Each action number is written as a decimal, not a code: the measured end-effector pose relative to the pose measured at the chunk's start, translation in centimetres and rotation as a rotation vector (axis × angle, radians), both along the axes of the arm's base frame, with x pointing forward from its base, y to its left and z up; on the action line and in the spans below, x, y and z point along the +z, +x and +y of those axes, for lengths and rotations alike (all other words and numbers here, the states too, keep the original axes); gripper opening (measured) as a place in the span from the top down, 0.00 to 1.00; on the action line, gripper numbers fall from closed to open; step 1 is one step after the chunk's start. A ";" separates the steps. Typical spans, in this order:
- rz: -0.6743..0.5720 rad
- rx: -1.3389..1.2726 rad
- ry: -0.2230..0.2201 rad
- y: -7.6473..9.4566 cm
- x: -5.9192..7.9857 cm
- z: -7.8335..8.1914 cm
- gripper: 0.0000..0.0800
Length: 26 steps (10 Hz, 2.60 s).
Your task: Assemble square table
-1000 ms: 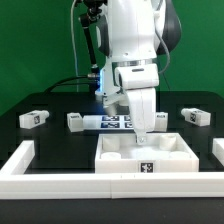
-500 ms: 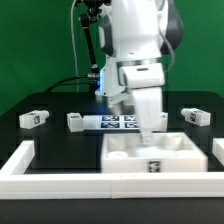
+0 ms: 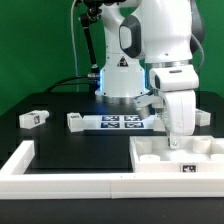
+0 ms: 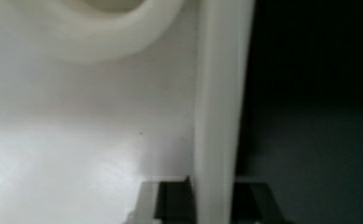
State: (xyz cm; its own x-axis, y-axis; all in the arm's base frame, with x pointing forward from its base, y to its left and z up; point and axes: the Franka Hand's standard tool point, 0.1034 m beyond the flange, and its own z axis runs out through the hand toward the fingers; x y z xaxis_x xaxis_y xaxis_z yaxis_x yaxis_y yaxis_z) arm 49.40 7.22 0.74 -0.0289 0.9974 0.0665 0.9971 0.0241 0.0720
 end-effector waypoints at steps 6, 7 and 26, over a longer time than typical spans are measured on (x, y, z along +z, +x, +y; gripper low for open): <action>0.010 0.002 -0.006 -0.1 -0.1 -0.1 0.47; 0.010 0.002 -0.006 -0.1 -0.2 -0.1 0.31; 0.034 -0.793 0.068 -4.8 5.2 7.0 0.19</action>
Offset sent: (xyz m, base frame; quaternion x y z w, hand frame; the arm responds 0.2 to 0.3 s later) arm 0.0000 0.0000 0.0000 0.0000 0.0000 0.0000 1.0000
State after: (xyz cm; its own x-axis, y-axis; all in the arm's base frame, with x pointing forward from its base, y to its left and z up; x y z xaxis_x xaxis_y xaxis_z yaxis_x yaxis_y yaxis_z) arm 44.61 14.19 5.98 0.6913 0.7131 0.1165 0.7165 -0.6974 0.0171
